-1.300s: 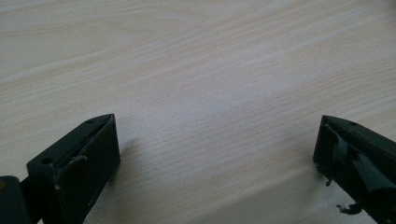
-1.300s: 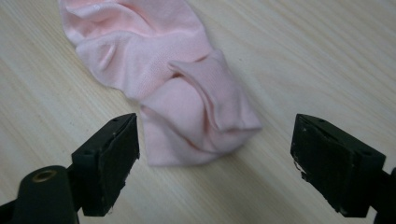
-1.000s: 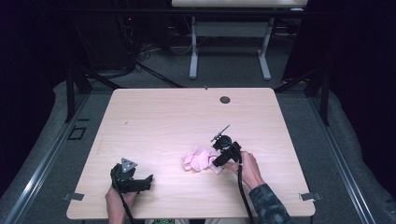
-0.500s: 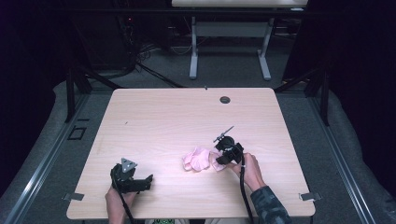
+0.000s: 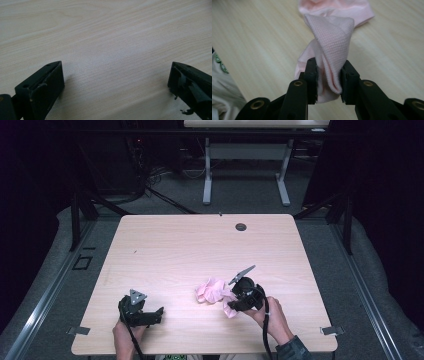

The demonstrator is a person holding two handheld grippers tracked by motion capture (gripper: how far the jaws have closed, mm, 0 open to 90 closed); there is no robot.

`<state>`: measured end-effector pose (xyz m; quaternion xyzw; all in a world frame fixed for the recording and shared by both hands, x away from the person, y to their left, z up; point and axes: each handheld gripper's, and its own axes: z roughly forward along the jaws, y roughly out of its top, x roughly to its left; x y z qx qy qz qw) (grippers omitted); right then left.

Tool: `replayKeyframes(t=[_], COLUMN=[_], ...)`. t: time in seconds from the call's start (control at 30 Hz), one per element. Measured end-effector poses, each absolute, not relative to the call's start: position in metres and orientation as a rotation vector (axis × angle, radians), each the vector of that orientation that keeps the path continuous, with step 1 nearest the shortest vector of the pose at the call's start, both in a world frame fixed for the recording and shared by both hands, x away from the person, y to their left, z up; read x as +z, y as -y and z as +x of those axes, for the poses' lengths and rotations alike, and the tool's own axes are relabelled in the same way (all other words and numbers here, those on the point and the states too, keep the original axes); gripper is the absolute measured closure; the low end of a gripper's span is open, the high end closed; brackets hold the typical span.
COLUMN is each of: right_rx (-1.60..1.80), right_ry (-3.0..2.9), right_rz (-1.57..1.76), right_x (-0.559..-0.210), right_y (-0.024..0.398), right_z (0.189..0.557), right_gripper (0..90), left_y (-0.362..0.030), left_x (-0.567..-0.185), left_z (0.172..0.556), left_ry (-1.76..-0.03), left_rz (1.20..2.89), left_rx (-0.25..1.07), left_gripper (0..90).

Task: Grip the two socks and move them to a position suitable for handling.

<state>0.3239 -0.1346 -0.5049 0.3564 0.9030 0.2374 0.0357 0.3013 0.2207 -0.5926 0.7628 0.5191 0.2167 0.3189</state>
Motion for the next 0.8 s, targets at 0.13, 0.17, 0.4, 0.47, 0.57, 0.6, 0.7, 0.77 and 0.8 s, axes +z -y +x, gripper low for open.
replayKeyframes(t=[0.13, 0.17, 0.4, 0.47, 0.57, 0.6, 0.7, 0.77, 0.8], right_rx=[0.723, 0.721, 0.674, 0.668, 0.64, 0.63, 0.601, 0.612, 0.589], right_ry=[-2.813, -2.832, -2.889, -2.9, -2.917, -2.923, -2.918, -2.908, -2.901], right_rz=[1.067, 1.059, 1.036, 1.031, 1.025, 1.02, 1.008, 1.012, 0.997], right_x=[-0.51, -0.515, -0.532, -0.536, -0.543, -0.545, -0.548, -0.548, -0.548], right_y=[0.129, 0.126, 0.118, 0.117, 0.114, 0.114, 0.112, 0.111, 0.109], right_z=[0.315, 0.309, 0.297, 0.295, 0.291, 0.29, 0.286, 0.284, 0.282], right_gripper=[70.5, 70.3, 69.7, 69.4, 68.9, 68.6, 68.3, 68.3, 67.9], left_y=[-0.221, -0.221, -0.221, -0.221, -0.221, -0.221, -0.221, -0.221, -0.221], left_x=[-0.593, -0.592, -0.593, -0.593, -0.593, -0.593, -0.593, -0.593, -0.593], left_z=[0.301, 0.301, 0.301, 0.301, 0.301, 0.301, 0.301, 0.301, 0.301], left_ry=[-1.363, -1.361, -1.364, -1.364, -1.365, -1.365, -1.365, -1.365, -1.365], left_rz=[2.008, 2.009, 2.006, 2.006, 2.006, 2.006, 2.006, 2.006, 2.007], left_rx=[0.57, 0.57, 0.57, 0.571, 0.57, 0.57, 0.57, 0.57, 0.57], left_gripper=[0.2, 0.2, 0.2, 0.2, 0.2, 0.3, 0.2, 0.2, 0.2])
